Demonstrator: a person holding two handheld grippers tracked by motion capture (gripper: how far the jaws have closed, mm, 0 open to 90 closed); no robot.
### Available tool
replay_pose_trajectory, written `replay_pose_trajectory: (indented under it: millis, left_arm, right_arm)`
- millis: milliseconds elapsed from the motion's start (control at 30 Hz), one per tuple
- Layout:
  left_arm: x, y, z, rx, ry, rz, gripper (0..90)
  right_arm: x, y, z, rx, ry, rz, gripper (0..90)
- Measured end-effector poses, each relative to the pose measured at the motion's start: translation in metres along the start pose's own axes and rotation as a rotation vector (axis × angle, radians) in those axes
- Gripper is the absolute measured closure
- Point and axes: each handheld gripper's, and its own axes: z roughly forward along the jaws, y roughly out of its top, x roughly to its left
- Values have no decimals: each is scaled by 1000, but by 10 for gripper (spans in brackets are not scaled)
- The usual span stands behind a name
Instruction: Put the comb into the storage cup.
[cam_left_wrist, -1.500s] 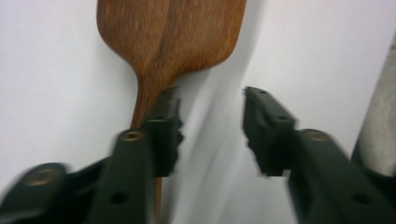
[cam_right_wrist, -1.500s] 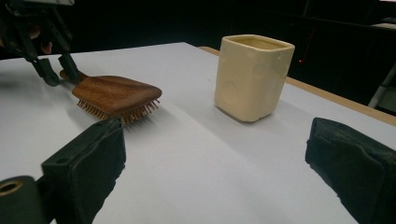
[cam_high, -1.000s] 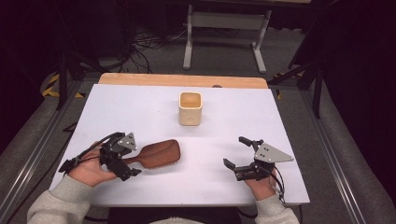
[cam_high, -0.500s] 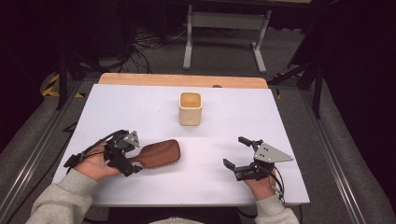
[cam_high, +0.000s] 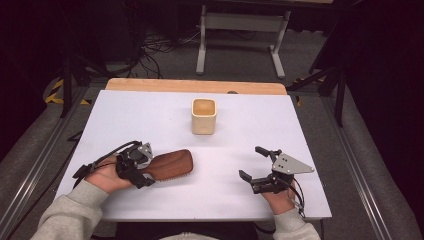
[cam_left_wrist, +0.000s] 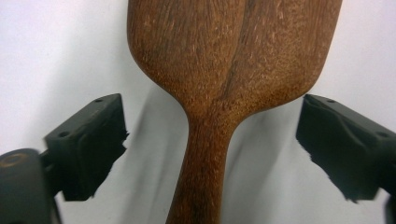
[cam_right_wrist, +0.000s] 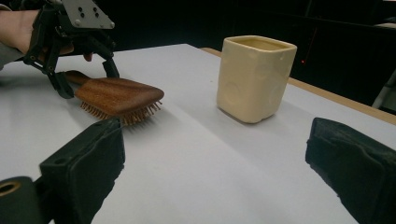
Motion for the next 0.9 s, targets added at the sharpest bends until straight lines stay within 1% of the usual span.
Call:
replay_pose_trajectory:
  millis: [133,200,267,300,367,400,467,500,567,600,667,900]
  left_arm:
    - [0,2,2,7,-7,17,228]
    - [0,2,4,19,-9,28,282]
    - [-1,2,2,11,-12,41,315]
    - [0,2,2,10,-14,48,368]
    - [-1,1,0,11,-15,57,423]
    - [-2,1,0,10,-18,67,503]
    - [-3,1,-1,14,-10,76,519]
    - [-4,0,-1,10,-12,85,558]
    - [-4,0,-2,14,-18,86,623]
    - [-3,0,-2,12,-20,87,640]
    - [-4,-1,-2,19,-16,89,708]
    - [-6,0,-3,20,1,102,722]
  right_arm:
    - [0,0,0,0,1,-2,51]
    - [0,0,0,2,1,-1,51]
    - [0,0,0,2,1,-1,51]
    - [0,0,0,2,2,0,50]
    - [0,0,1,0,4,1,50]
    - [0,0,1,0,4,0,50]
    - [0,0,1,0,4,0,51]
    - [0,0,1,-1,4,0,50]
    - [0,0,1,-2,7,0,50]
    - [0,0,1,-1,7,0,50]
    - [0,0,2,-2,9,2,50]
    - [0,0,2,-2,12,2,50]
